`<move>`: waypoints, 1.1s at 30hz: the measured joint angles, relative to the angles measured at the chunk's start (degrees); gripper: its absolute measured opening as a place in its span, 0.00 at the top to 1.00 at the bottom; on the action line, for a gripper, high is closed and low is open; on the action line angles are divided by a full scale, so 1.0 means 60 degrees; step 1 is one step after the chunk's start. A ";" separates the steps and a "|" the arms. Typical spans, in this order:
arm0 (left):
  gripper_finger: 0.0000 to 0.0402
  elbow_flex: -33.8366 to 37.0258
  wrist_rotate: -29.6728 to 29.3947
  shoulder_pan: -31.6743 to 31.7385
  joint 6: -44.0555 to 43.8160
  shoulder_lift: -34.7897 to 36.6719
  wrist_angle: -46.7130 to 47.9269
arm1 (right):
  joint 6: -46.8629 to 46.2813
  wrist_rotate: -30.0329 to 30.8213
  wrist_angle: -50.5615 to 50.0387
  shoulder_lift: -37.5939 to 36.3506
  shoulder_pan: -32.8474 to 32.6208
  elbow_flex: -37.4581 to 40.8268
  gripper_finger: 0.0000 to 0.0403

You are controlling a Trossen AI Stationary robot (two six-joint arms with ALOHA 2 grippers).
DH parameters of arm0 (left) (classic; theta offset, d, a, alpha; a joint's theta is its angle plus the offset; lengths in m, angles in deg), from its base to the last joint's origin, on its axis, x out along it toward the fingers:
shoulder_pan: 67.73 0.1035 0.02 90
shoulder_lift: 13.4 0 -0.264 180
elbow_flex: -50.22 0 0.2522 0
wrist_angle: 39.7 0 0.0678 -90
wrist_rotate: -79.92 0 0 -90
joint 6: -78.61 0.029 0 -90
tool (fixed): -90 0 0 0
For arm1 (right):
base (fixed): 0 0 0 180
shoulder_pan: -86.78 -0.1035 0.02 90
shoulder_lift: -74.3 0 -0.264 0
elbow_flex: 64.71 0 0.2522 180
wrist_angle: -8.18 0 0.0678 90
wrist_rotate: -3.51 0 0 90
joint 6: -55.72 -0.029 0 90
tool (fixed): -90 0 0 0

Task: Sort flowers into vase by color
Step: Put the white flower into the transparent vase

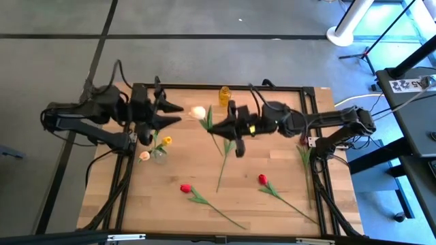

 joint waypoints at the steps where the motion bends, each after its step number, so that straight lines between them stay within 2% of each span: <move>1: 0.61 0.0000 -0.0256 -0.0289 0.0004 -0.0223 -0.0291 | 0.0002 0.0201 -0.0002 -0.0002 -0.0117 0.0000 0.99; 4: 0.62 0.0004 -0.0848 -0.1007 0.0212 -0.0964 -0.1052 | 0.0023 0.0684 0.0196 0.0000 -0.0447 0.0003 0.99; 7: 0.63 0.0002 -0.1152 -0.1550 0.0486 -0.1632 -0.2123 | 0.0579 0.0423 0.0955 -0.0010 -0.0826 0.0000 0.99; 12: 0.64 0.0010 -0.1558 -0.1820 0.0910 -0.2544 -0.3070 | 0.0243 0.0608 0.0942 -0.0013 -0.0889 -0.0004 0.99; 14: 0.64 0.0011 -0.1799 -0.1849 0.0982 -0.2608 -0.3263 | 0.0550 0.0512 0.0893 -0.0017 -0.0869 -0.0011 0.99; 18: 0.64 0.0007 -0.1614 -0.1893 0.1002 -0.2626 -0.3325 | 0.0786 0.0381 0.0458 -0.0002 -0.0849 -0.0010 0.99; 25: 0.65 0.0007 -0.1833 -0.1700 0.1005 -0.2752 -0.3551 | 0.0915 0.0745 -0.0250 0.0063 -0.0819 -0.0014 0.99; 29: 0.75 0.0007 -0.2106 -0.1635 0.0858 -0.2870 -0.3578 | 0.0957 0.1313 -0.0417 0.0071 -0.0835 0.0004 0.99; 33: 0.94 0.0007 -0.2503 -0.1642 0.0772 -0.2871 -0.3470 | 0.0961 0.1359 -0.0458 0.0067 -0.0840 0.0004 0.97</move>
